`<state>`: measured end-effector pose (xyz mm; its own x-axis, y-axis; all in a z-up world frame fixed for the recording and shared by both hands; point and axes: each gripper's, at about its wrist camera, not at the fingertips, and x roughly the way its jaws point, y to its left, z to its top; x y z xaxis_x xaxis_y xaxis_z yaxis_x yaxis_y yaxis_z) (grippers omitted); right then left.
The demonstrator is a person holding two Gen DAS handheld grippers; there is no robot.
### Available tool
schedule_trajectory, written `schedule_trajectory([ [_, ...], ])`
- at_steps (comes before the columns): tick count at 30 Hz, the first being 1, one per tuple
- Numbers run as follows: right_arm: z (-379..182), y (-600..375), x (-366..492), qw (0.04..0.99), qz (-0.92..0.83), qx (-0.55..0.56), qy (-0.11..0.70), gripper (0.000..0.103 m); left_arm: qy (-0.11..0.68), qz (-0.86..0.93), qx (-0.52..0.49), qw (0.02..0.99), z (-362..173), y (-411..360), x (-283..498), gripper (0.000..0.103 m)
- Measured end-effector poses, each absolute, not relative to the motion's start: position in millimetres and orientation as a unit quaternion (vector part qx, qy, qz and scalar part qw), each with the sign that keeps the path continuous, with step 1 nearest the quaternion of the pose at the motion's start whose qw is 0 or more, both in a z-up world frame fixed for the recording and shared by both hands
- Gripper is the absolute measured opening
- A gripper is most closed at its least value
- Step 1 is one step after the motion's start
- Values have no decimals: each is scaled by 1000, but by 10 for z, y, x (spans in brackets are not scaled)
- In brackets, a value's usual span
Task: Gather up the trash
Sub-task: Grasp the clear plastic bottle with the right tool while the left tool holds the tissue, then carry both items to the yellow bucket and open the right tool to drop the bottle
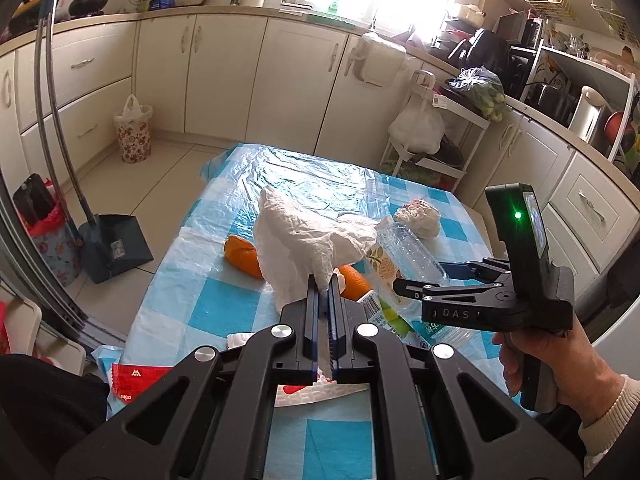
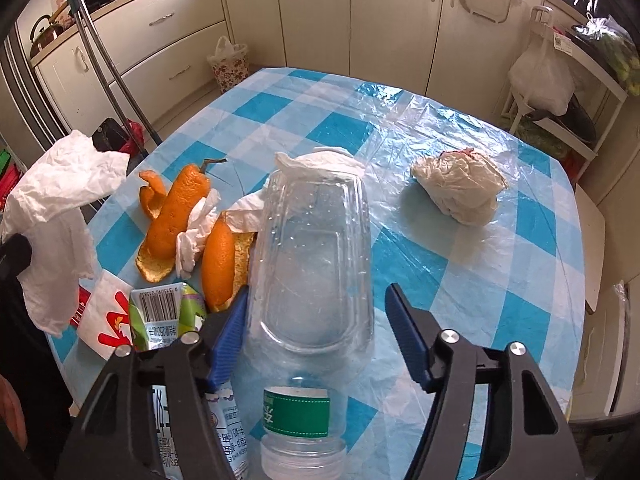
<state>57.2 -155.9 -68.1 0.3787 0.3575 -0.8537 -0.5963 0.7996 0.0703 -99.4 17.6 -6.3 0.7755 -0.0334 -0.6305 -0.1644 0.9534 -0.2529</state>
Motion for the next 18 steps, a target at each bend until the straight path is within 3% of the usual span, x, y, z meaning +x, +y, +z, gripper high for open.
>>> schedule_trajectory([
  [18, -422, -2188, 545, 824, 314, -34, 470, 56, 325, 21, -145, 934, -74, 118, -1004, 4],
])
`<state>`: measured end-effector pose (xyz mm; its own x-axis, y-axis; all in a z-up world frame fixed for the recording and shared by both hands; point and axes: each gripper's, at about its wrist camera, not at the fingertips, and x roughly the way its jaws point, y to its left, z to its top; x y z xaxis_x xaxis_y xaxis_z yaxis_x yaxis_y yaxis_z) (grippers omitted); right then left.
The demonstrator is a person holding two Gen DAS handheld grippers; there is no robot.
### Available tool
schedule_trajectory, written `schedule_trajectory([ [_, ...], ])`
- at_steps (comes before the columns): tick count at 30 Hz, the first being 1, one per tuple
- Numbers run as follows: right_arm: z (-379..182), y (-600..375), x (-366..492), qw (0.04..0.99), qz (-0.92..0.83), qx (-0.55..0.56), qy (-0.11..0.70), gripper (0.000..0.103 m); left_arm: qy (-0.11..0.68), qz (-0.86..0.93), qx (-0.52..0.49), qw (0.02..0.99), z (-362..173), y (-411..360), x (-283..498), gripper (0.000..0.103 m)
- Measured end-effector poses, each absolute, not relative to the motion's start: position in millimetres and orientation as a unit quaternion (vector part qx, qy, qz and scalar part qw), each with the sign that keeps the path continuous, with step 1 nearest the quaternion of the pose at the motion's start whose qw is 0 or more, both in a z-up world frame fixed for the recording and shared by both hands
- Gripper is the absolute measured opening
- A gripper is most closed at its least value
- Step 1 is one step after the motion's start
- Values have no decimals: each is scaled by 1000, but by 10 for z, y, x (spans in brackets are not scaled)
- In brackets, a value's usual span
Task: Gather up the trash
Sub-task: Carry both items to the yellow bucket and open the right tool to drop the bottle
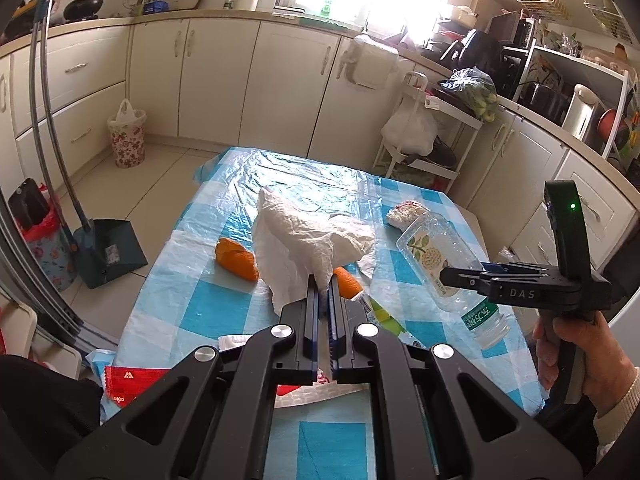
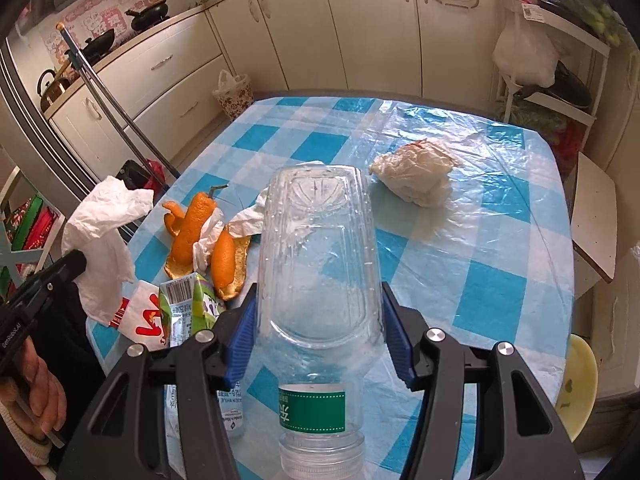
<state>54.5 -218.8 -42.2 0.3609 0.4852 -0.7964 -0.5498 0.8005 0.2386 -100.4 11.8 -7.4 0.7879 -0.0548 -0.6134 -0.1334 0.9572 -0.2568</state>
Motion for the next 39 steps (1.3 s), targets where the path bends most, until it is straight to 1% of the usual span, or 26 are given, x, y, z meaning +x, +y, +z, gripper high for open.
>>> schedule_trajectory([
  [10, -268, -2907, 567, 852, 272, 24, 448, 56, 321, -33, -126, 938, 85, -380, -940, 5],
  [21, -243, -3957, 723, 875, 169, 96, 443, 56, 319, -103, -99, 937, 239, -1132, -743, 5],
  [24, -358, -4214, 815, 873, 131, 105, 458, 56, 317, -117, -93, 936, 282, -1309, -695, 5],
  [31, -903, -4716, 1049, 840, 62, 143, 520, 56, 318, -148, -84, 933, 358, -1702, -561, 5],
  [39, -1461, -5010, 1272, 800, 10, 149, 581, 56, 324, -174, -72, 927, 344, -2100, -417, 5],
])
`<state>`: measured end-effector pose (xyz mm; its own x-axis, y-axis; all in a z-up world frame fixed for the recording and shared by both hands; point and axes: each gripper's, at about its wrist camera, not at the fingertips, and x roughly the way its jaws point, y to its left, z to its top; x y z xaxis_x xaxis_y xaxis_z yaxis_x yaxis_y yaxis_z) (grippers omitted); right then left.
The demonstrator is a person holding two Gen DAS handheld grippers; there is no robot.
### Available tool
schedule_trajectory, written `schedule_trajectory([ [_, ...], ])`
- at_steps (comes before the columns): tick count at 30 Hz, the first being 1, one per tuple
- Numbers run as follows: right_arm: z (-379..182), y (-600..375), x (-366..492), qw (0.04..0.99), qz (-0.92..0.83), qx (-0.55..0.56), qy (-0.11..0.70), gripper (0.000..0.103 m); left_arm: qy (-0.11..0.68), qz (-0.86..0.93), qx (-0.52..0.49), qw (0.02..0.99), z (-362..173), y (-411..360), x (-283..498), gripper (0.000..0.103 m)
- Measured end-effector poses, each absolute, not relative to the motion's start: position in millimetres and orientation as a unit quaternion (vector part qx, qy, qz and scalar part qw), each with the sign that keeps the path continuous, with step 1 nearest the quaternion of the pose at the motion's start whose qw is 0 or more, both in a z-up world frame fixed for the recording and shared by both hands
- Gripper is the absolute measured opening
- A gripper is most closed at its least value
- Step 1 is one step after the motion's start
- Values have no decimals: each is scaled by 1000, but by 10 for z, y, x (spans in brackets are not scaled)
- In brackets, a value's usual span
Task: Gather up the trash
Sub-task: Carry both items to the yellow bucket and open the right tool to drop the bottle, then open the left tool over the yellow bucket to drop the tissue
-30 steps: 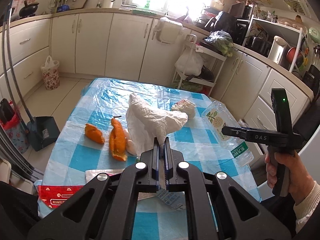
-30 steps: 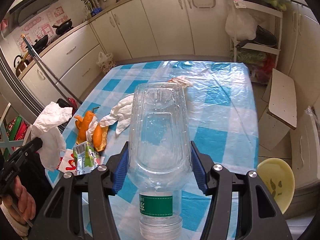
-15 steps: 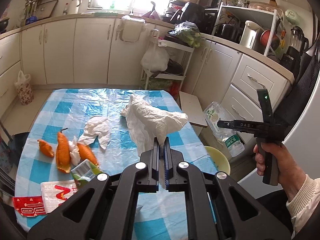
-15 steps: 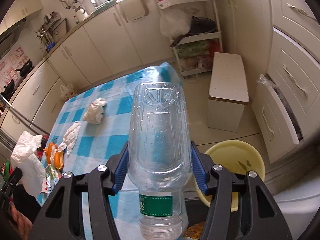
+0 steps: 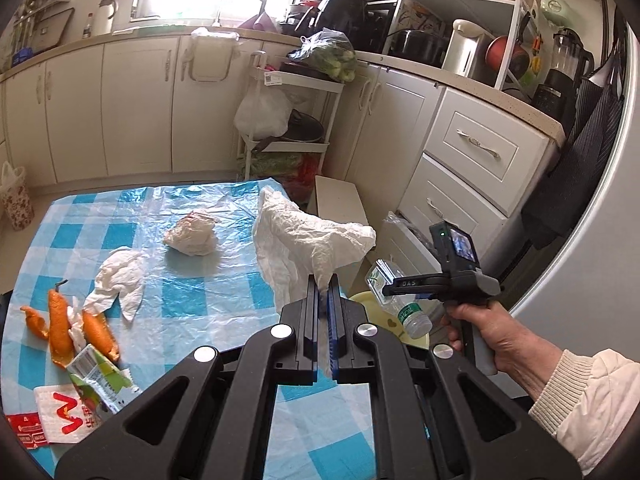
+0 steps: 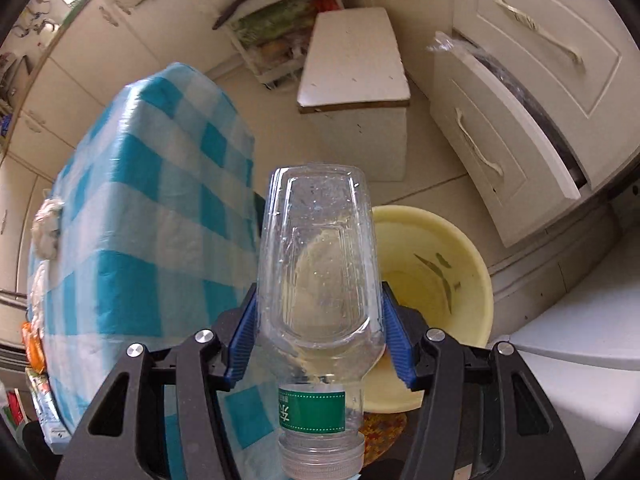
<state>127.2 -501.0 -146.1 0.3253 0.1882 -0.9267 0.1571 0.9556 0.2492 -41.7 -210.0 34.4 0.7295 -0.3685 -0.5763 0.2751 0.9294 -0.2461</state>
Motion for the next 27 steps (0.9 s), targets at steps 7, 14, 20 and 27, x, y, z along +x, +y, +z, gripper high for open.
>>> schedule_trajectory([
  [7, -1742, -5257, 1405, 774, -18, 179, 608, 62, 336, -190, -62, 921, 257, -2439, -257, 5],
  [14, -1122, -5442, 1318, 831, -25, 229, 506, 69, 362, -215, -65, 905, 30, -2851, -36, 5],
  [20, -347, -5536, 1051, 909, -45, 215, 355, 79, 416, -247, -84, 871, -327, -3330, 274, 5],
  [27, -129, -5653, 995, 931, -76, 188, 303, 80, 493, -247, -123, 825, -856, -3892, 804, 5],
])
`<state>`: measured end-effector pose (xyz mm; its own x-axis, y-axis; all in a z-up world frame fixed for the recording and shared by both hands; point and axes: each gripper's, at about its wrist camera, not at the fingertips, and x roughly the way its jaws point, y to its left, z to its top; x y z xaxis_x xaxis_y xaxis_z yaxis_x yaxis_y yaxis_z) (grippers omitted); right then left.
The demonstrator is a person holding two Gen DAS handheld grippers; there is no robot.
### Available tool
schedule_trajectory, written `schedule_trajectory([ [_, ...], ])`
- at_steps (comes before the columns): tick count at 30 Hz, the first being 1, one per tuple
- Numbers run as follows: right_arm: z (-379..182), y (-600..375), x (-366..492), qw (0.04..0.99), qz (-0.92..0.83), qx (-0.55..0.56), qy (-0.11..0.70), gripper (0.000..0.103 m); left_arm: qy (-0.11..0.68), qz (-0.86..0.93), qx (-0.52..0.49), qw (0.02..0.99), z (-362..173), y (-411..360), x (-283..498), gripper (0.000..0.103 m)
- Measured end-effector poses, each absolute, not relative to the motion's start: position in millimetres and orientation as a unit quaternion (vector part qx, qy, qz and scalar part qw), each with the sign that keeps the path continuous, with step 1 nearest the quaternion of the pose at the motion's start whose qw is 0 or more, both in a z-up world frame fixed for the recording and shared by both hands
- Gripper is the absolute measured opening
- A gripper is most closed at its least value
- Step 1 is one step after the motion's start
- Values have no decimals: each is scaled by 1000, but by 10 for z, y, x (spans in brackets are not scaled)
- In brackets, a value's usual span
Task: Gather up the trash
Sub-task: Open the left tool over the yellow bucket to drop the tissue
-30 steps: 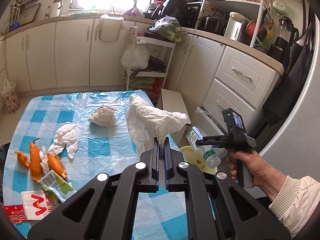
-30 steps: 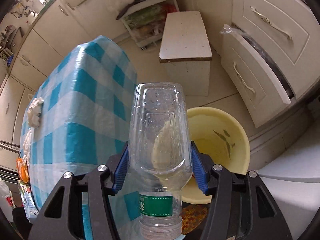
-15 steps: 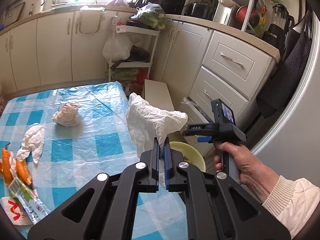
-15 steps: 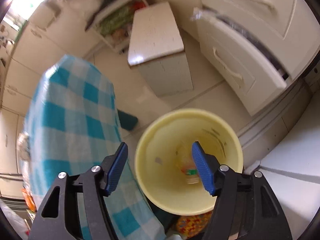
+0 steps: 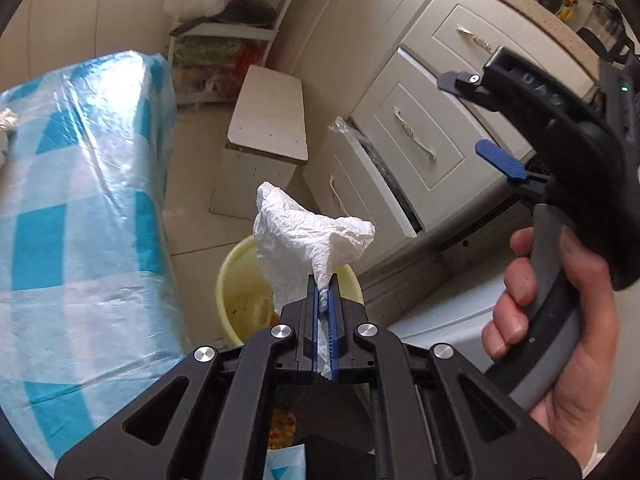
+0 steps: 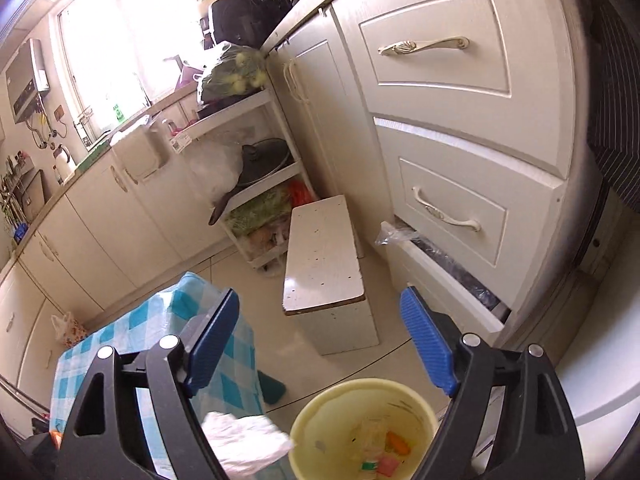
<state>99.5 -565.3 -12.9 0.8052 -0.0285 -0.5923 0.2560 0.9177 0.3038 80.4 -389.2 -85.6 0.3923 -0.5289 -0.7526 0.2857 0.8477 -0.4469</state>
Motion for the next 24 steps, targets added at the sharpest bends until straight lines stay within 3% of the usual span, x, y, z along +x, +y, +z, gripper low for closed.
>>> schedule_trajectory([
  [6, -119, -5664, 1035, 932, -76, 176, 308, 80, 520, -236, -122, 812, -1114, -4246, 1033, 5],
  [13, -174, -5649, 1021, 932, -75, 177, 307, 80, 521, -221, -128, 814, -1122, -4195, 1065, 39],
  [17, -184, -5618, 1020, 932, -76, 170, 310, 80, 506, -208, -129, 827, -1006, -4035, 998, 43],
  [20, -182, -5523, 1029, 935, -78, 146, 313, 80, 478, -188, -113, 851, -813, -3842, 823, 51],
  [24, -122, -5288, 1006, 945, -75, 87, 306, 80, 420, -146, -85, 892, -479, -3493, 502, 71],
])
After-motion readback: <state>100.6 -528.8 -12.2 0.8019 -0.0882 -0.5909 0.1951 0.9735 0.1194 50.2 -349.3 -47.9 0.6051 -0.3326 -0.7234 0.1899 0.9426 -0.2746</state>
